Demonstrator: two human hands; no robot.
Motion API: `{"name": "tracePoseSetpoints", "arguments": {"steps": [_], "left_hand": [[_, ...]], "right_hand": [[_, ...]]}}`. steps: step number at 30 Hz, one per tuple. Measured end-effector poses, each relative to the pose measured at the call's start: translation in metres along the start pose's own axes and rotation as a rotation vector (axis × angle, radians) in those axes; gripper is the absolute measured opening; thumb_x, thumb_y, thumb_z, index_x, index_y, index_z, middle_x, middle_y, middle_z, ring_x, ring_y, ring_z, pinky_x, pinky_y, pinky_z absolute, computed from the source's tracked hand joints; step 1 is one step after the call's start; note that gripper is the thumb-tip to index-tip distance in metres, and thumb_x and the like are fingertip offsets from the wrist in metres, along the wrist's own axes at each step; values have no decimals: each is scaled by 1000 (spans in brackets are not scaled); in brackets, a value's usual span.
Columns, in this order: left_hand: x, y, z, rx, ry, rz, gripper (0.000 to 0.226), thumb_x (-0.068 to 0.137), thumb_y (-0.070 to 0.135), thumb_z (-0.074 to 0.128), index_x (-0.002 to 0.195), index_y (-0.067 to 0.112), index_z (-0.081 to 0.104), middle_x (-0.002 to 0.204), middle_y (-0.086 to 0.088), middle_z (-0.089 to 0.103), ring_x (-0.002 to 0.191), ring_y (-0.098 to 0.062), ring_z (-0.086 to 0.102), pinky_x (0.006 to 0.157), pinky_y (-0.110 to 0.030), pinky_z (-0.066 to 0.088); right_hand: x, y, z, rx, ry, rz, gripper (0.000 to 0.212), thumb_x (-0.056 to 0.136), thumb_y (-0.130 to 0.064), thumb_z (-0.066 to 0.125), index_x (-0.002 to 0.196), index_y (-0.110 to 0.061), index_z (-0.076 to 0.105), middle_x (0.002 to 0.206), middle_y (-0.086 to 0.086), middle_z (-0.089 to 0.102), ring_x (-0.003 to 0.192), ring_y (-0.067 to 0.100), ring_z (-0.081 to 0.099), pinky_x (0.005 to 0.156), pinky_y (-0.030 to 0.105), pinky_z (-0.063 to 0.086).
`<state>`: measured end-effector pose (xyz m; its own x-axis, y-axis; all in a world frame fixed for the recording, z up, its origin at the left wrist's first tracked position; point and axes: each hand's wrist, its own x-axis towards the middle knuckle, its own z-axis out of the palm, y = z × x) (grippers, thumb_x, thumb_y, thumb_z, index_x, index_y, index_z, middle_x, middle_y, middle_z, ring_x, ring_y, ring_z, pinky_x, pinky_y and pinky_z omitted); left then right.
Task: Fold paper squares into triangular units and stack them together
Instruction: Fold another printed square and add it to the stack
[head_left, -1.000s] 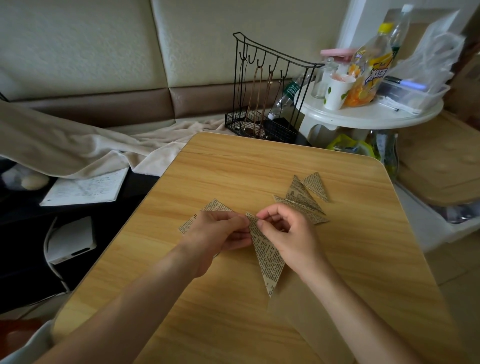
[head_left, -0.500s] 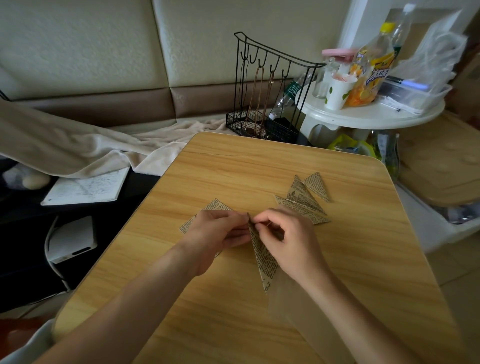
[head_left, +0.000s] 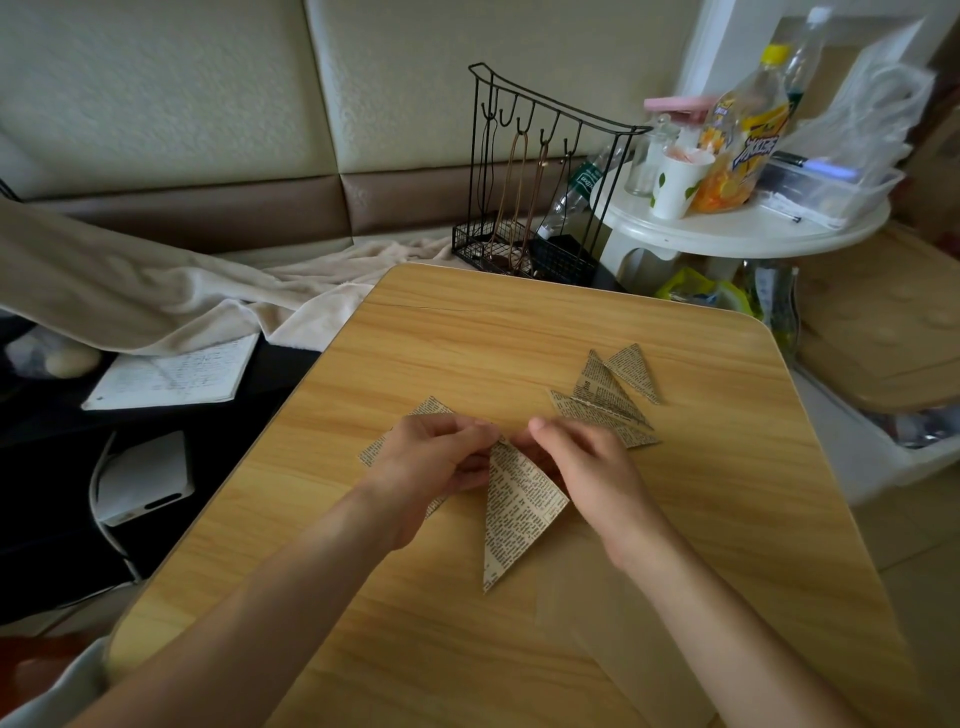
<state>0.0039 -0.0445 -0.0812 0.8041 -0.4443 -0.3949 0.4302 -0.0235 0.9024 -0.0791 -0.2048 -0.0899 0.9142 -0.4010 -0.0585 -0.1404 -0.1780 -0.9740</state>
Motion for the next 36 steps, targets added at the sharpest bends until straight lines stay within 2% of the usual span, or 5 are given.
{"name": "tracePoseSetpoints", "arguments": {"steps": [4, 10, 20, 26, 36], "left_hand": [[1, 0, 1, -6, -28, 16, 7, 89, 14, 77, 85, 9, 79, 82, -7, 76, 73, -11, 72, 67, -21, 58], [1, 0, 0, -41, 12, 19, 19, 90, 12, 76, 99, -4, 74, 83, -8, 75, 73, -13, 72, 64, -20, 57], [2, -4, 5, 62, -64, 44, 25, 91, 23, 76, 98, -1, 75, 83, -5, 72, 78, -13, 69, 68, -21, 55], [4, -4, 1, 61, 1, 67, 20, 91, 23, 76, 91, 3, 74, 77, -3, 68, 70, -8, 66, 67, -19, 56], [3, 0, 1, 5, 47, 84, 15, 95, 22, 71, 95, 8, 67, 83, -6, 62, 75, -13, 60, 64, -21, 54]], "right_hand": [[0, 0, -3, -1, -96, 60, 22, 98, -35, 69, 92, -18, 81, 93, 7, 78, 89, 16, 73, 83, 37, 54], [3, 1, -6, -24, -159, 56, 11, 94, -31, 75, 93, -22, 81, 90, -7, 79, 86, 4, 72, 74, 10, 50], [3, 4, -4, -6, -137, 55, 13, 94, -27, 75, 86, -17, 78, 87, 9, 76, 77, 10, 67, 75, 27, 51], [3, 0, -9, -7, -196, 58, 12, 94, -32, 74, 90, -23, 81, 91, -3, 79, 85, 0, 69, 73, 6, 47], [3, -1, -11, 37, -220, 105, 13, 96, -22, 71, 94, -12, 77, 85, 2, 73, 71, 9, 64, 62, 19, 51]]}}
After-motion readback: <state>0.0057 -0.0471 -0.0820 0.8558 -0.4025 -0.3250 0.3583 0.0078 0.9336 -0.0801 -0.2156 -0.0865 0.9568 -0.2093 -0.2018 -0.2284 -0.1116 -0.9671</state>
